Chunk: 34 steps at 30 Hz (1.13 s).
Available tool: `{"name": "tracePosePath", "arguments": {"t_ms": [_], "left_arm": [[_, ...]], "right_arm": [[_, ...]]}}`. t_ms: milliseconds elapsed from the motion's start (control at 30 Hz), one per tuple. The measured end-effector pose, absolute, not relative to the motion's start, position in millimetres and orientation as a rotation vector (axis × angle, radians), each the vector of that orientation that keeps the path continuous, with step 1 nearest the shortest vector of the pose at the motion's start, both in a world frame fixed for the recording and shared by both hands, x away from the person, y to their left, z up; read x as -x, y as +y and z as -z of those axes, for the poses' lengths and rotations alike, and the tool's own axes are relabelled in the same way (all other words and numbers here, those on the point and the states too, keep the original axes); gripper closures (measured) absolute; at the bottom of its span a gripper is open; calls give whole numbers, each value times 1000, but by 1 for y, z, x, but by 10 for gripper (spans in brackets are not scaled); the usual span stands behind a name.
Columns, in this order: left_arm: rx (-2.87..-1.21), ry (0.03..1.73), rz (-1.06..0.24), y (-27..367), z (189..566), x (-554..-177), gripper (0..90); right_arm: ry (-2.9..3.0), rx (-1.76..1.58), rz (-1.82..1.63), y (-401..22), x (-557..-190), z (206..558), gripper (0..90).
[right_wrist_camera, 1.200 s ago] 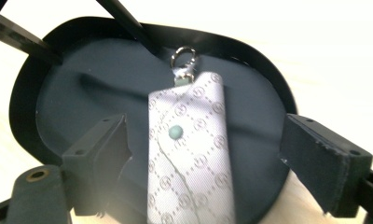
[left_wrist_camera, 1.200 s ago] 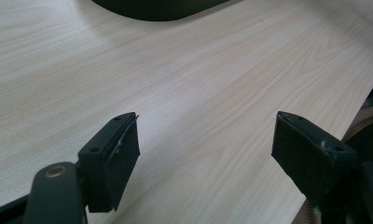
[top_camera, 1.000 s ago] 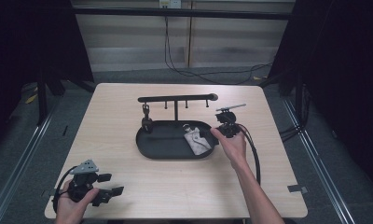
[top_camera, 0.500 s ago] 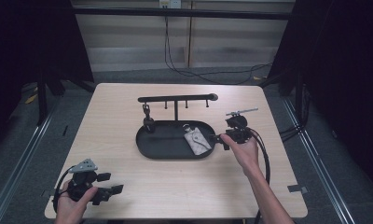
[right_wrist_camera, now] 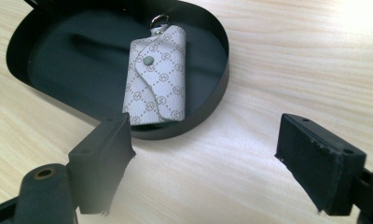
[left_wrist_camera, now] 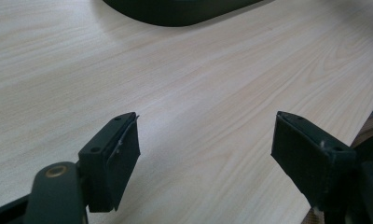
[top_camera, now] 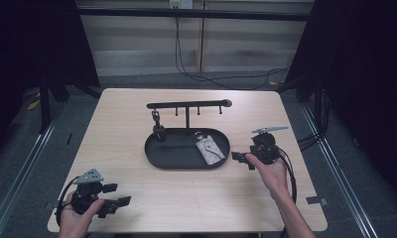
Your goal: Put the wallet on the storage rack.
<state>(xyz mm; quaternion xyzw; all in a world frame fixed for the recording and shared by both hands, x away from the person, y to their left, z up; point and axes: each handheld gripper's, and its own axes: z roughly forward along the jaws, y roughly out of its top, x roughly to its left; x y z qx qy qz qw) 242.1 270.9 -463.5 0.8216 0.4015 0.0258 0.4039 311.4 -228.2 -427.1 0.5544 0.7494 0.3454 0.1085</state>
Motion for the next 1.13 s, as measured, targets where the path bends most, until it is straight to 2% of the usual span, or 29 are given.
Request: {"name": "tracePosePath", "arguments": {"t_ms": [867,1133], "left_arm": [[-2090,1016,-65,270,464,-242,226],[-2099,1008,-66,270,463,-243,225]], "right_arm": [[2198,-1597,-988,-249,-241,454,197],[2168,-1631,-1005,-260,-234,469,186]]}}
